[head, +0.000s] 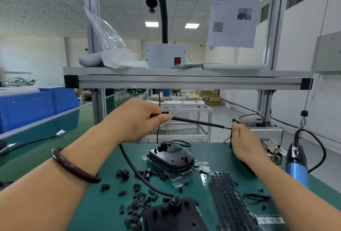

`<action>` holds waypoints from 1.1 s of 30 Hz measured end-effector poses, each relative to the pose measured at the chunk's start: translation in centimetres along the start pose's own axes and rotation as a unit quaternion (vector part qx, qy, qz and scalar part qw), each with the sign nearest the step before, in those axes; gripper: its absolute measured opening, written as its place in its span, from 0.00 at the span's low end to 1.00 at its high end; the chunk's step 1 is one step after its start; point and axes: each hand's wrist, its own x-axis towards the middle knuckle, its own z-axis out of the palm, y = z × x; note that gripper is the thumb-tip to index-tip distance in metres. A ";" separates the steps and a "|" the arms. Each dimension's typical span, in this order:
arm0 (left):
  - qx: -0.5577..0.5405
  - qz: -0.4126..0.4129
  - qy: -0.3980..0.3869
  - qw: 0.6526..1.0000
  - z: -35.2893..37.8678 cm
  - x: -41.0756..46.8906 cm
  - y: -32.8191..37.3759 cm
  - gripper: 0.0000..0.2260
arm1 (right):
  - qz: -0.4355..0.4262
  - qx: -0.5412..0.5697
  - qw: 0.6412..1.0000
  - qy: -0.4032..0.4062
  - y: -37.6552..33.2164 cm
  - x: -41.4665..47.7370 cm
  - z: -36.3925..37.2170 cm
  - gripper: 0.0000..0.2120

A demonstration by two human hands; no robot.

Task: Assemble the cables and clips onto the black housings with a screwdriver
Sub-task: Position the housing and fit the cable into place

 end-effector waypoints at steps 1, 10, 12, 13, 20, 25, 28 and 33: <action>-0.015 0.007 0.025 1.000 0.2 0.2 0.3 0.22 | 0.016 0.003 1.000 -0.017 -0.4 -0.2 0.3 0.19; -0.364 -0.197 0.323 0.851 2.8 -2.0 1.2 0.24 | 0.388 0.260 0.874 -0.132 -1.0 -5.0 2.8 0.21; -0.369 -0.368 0.391 0.759 6.0 -5.8 1.8 0.26 | 0.454 0.331 0.813 -0.155 -1.0 -5.9 2.9 0.19; -0.364 -0.446 0.358 0.735 7.7 -7.5 2.3 0.27 | 0.478 0.364 0.783 -0.159 -0.9 -6.3 3.0 0.18; -0.665 -0.339 0.100 0.658 12.1 -12.7 5.0 0.13 | 0.476 0.468 0.735 -0.118 -2.7 -7.7 3.6 0.15; -0.529 -0.220 0.008 0.820 11.5 -10.4 4.9 0.14 | 0.404 0.555 0.700 -0.200 -5.5 -8.9 3.1 0.13; -0.458 -0.160 -0.050 0.873 11.9 -9.4 5.4 0.15 | 0.375 0.605 0.660 -0.243 -6.3 -9.5 2.5 0.14; -0.436 -0.156 -0.084 0.882 12.0 -7.5 5.2 0.12 | 0.194 0.586 0.735 -0.280 -7.0 -10.0 0.9 0.16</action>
